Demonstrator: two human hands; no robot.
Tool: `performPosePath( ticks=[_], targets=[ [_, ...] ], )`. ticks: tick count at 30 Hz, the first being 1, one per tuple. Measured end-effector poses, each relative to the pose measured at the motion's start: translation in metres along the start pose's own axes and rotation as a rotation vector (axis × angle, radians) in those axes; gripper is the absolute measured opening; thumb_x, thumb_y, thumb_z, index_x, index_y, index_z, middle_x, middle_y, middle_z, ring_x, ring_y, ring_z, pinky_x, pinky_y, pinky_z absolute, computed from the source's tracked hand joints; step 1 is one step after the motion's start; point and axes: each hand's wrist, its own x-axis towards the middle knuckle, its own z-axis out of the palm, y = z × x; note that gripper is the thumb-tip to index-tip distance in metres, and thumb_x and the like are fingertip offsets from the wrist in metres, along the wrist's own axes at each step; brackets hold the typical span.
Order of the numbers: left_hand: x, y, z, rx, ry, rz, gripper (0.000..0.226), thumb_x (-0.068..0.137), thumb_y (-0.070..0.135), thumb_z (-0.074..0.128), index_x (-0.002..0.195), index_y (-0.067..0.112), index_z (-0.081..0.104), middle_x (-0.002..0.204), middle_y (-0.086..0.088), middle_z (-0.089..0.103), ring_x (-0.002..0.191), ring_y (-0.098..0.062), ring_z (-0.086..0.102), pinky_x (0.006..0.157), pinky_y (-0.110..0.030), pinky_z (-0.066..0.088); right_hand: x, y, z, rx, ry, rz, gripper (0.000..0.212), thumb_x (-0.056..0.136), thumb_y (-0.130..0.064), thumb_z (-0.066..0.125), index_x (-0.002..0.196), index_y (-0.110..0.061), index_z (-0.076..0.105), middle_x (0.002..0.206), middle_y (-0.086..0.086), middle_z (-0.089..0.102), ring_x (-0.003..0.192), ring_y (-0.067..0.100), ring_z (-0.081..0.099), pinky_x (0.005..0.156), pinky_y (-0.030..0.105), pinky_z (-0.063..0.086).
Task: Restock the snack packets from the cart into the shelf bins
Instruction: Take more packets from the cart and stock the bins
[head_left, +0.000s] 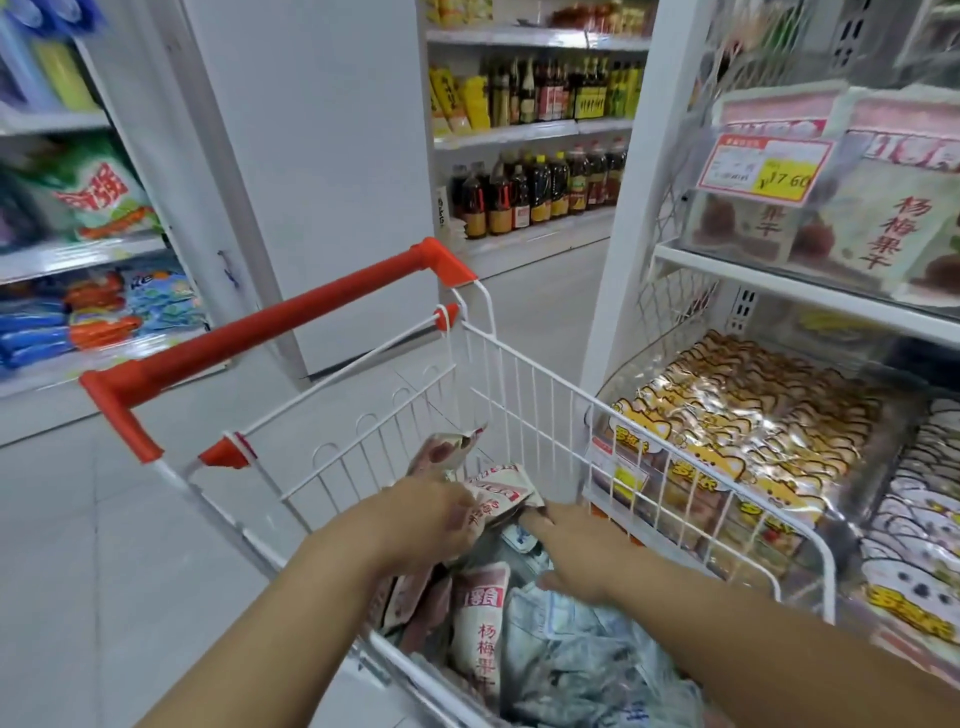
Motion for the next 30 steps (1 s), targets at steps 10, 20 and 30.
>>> performPosePath(
  ticks=[10, 20, 30],
  targets=[
    [0.003, -0.004, 0.0, -0.035, 0.037, -0.013, 0.036, 0.097, 0.042, 0.057, 0.13, 0.028, 0.06, 0.142, 0.004, 0.052, 0.125, -0.019, 0.054, 0.105, -0.04, 0.045, -0.004, 0.004, -0.027, -0.09, 0.162, -0.03, 0.015, 0.092, -0.01, 0.052, 0.083, -0.014, 0.063, 0.078, 0.009, 0.061, 0.067, 0.028, 0.057, 0.064, 0.039, 0.051],
    [-0.013, 0.029, -0.022, -0.96, -0.135, -0.057, 0.074, 0.089, 0.072, 0.029, 0.115, 0.016, 0.069, 0.101, -0.007, 0.078, 0.088, -0.022, 0.074, 0.079, -0.031, 0.056, -0.091, 0.003, -0.092, 0.256, 0.702, -0.124, 0.026, 0.098, -0.034, 0.046, 0.08, -0.021, 0.059, 0.069, -0.004, 0.061, 0.067, 0.018, 0.058, 0.063, 0.04, 0.051],
    [-0.008, 0.045, -0.016, -1.647, 0.189, -0.182, 0.039, 0.1, 0.022, 0.058, 0.122, -0.009, 0.061, 0.106, -0.025, 0.074, 0.089, -0.035, 0.075, 0.069, -0.04, 0.062, -0.092, 0.026, -0.078, 0.417, 0.555, -0.273, 0.028, 0.097, -0.032, 0.056, 0.119, -0.027, 0.071, 0.122, -0.012, 0.067, 0.103, 0.005, 0.063, 0.093, 0.026, 0.05]
  ],
)
